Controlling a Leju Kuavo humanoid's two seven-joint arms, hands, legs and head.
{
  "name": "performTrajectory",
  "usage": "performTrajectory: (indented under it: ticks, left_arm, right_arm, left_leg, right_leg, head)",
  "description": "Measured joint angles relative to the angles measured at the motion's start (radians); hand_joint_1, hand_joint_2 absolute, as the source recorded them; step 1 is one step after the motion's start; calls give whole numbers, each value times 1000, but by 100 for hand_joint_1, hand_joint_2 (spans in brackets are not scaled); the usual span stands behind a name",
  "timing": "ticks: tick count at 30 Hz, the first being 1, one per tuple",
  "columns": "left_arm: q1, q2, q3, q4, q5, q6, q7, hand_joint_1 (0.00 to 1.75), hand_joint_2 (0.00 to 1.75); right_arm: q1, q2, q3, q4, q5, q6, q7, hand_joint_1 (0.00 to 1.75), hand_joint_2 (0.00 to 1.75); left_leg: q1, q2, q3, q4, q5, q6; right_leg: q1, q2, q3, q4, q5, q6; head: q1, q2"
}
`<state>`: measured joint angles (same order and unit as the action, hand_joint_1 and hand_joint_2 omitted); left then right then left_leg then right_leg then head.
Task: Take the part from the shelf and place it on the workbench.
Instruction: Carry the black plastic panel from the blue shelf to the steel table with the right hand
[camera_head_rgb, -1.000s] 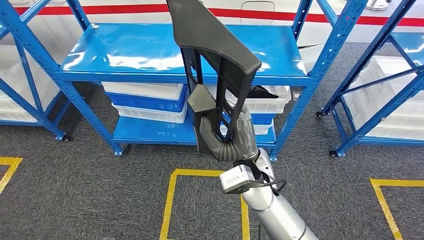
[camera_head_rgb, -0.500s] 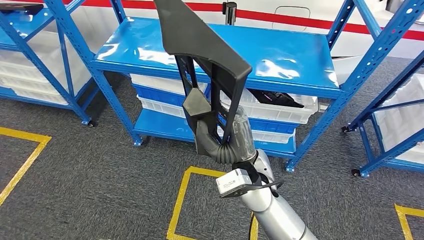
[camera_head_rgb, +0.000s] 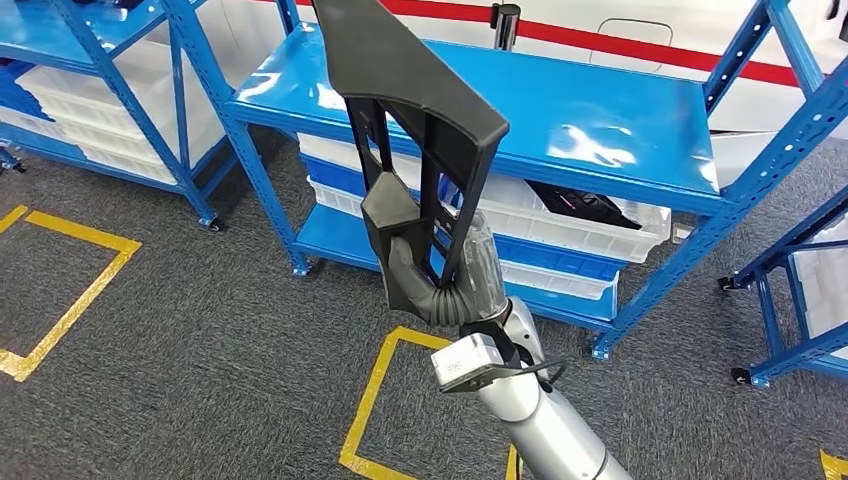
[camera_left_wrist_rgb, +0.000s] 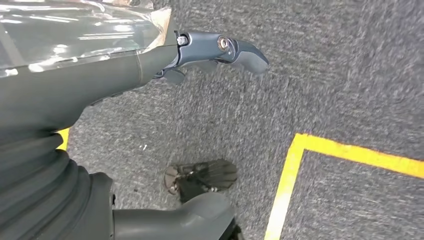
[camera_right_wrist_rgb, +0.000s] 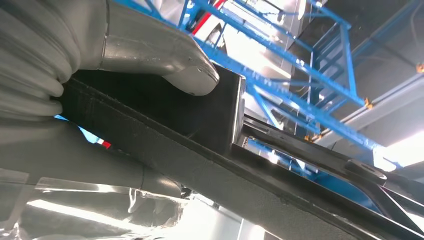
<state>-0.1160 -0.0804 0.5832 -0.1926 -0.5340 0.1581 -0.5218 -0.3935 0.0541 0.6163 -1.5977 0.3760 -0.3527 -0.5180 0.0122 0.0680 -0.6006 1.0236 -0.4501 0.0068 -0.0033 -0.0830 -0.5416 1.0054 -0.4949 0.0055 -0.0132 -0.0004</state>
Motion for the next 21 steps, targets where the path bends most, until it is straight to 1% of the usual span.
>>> performTrajectory:
  ticks: [1, 2, 3, 4, 5, 6, 7, 8, 9, 10, 11, 12, 13, 14, 15, 16, 17, 18, 19, 20, 21]
  left_arm:
    - [0, -1, 0, 0, -1, 5, -3, 0, 175]
    - [0, -1, 0, 0, -2, 10, -4, 0, 175]
    - [1, -2, 0, 0, -3, 14, -4, 0, 175]
    - [1, -4, 0, 0, -4, 17, -3, 0, 175]
    - [0, -6, 0, 0, -6, 21, -2, 0, 175]
    - [0, -8, 0, 0, -9, 25, 0, 0, 175]
    - [0, -8, 0, 0, -11, 28, 1, 0, 175]
    - [1, -8, 0, 0, -13, 29, 1, 0, 175]
    - [4, -9, 0, 0, -13, 30, 1, 0, 175]
    - [7, -9, 0, 0, -14, 29, 0, 0, 175]
    - [10, -10, 0, 0, -14, 28, -2, 0, 175]
    - [12, -11, 0, 0, -15, 27, -3, 0, 175]
    - [13, -11, 0, 0, -16, 25, -5, 0, 175]
    - [13, -11, 0, 0, -18, 23, -6, 0, 175]
    - [14, -12, 0, 0, -19, 21, -6, 0, 175]
    - [17, -12, 0, 0, -21, 20, -6, 0, 175]
    - [21, -11, 0, 0, -22, 20, -5, 0, 175]
    - [25, -10, 0, 0, -24, 21, -1, 0, 175]
    - [28, -10, 0, 0, -27, 23, 2, 0, 175]
    - [29, -10, 0, 0, -29, 26, 5, 0, 175]
    - [30, -9, 0, 0, -31, 28, 7, 0, 175]
  right_arm:
    - [2, 2, 0, 0, 3, 3, -2, 175, 175]
    - [4, 3, 1, 0, 5, 7, -5, 175, 175]
    - [6, 4, 1, 0, 8, 10, -7, 175, 175]
    - [7, 4, 2, 0, 10, 13, -10, 175, 175]
    - [9, 4, 2, 0, 12, 15, -14, 175, 175]
    - [13, 3, 3, 0, 13, 17, -18, 175, 175]
    - [20, 1, 3, 1, 15, 19, -22, 175, 175]
    - [29, 0, 3, 2, 15, 21, -25, 175, 175]
    - [40, -3, 3, 3, 16, 23, -28, 175, 175]
    - [49, -4, 4, 4, 16, 23, -31, 175, 175]
    - [57, -6, 4, 4, 16, 24, -35, 175, 175]
    - [61, -7, 4, 4, 16, 24, -37, 175, 175]
    - [64, -7, 3, 4, 17, 24, -39, 175, 175]
    - [68, -7, 3, 4, 17, 23, -41, 175, 175]
    - [73, -7, 3, 2, 18, 22, -42, 175, 175]
    - [80, -7, 2, 1, 20, 21, -43, 175, 175]
    - [87, -6, 2, -1, 23, 20, -46, 175, 175]
    - [93, -5, 1, -3, 25, 18, -49, 175, 175]
    - [99, -3, 0, -4, 28, 17, -53, 175, 175]
    - [103, 0, 0, -6, 30, 16, -57, 175, 175]
    - [107, 2, -1, -7, 32, 14, -60, 175, 175]
  left_leg:
    - [-4, -8, -2, -2, 0, 3]
    - [-5, -19, -3, -6, 3, 8]
    - [-4, -28, -1, -12, 7, 15]
    - [-2, -38, 1, -18, 12, 22]
    - [1, -48, 4, -23, 17, 29]
    - [2, -58, 4, -26, 20, 33]
    - [2, -71, 2, -26, 21, 36]
    - [2, -85, 1, -26, 22, 36]
    - [1, -99, 0, -26, 22, 36]
    - [1, -114, 0, -25, 22, 36]
    - [1, -129, 1, -23, 22, 36]
    - [1, -142, 1, -21, 21, 35]
    - [-1, -154, -1, -17, 20, 32]
    - [-2, -163, -4, -14, 19, 29]
    - [-2, -171, -8, -12, 19, 24]
    - [-2, -177, -11, -11, 20, 17]
    - [0, -183, -14, -13, 22, 11]
    - [2, -181, -16, -11, 21, 5]
    - [2, -165, -21, -1, 13, 0]
    - [2, -141, -34, 27, -6, -5]
    - [3, -112, -55, 73, -33, -9]
  right_leg:
    - [2, -8, 1, -2, 0, 3]
    - [4, -17, 3, -4, -1, 8]
    - [4, -16, 3, -2, -5, 12]
    - [5, -2, -3, 13, -17, 13]
    - [4, 20, -18, 49, -37, 12]
    - [1, 45, -45, 107, -64, 7]
    - [0, 63, -77, 178, -94, 2]
    - [0, 73, -110, 243, -117, 1]
    - [-1, 77, -130, 279, -124, 4]
    - [0, 80, -128, 268, -111, 12]
    - [-1, 85, -108, 221, -84, 21]
    - [-3, 98, -76, 146, -49, 30]
    - [-5, 115, -48, 78, -22, 33]
    - [-7, 126, -29, 34, -5, 32]
    - [-8, 133, -19, 9, 4, 27]
    - [-6, 130, -18, 5, 6, 20]
    - [-6, 122, -15, 4, 9, 14]
    - [-8, 115, -14, 2, 12, 7]
    - [-12, 108, -13, -1, 15, -1]
    - [-15, 99, -11, -5, 17, -9]
    - [-16, 90, -10, -7, 18, -15]
  head:
    - [1, 0]
    - [1, 0]
    - [1, 0]
    - [1, 0]
    - [3, 0]
    - [5, 0]
    - [6, 0]
    - [8, 0]
    - [8, 0]
    - [9, 0]
    - [9, 0]
    - [9, 0]
    - [9, 0]
    - [9, 0]
    - [9, 0]
    - [9, 0]
    - [9, 0]
    - [9, 0]
    - [7, 0]
    - [3, 0]
    - [-1, 0]
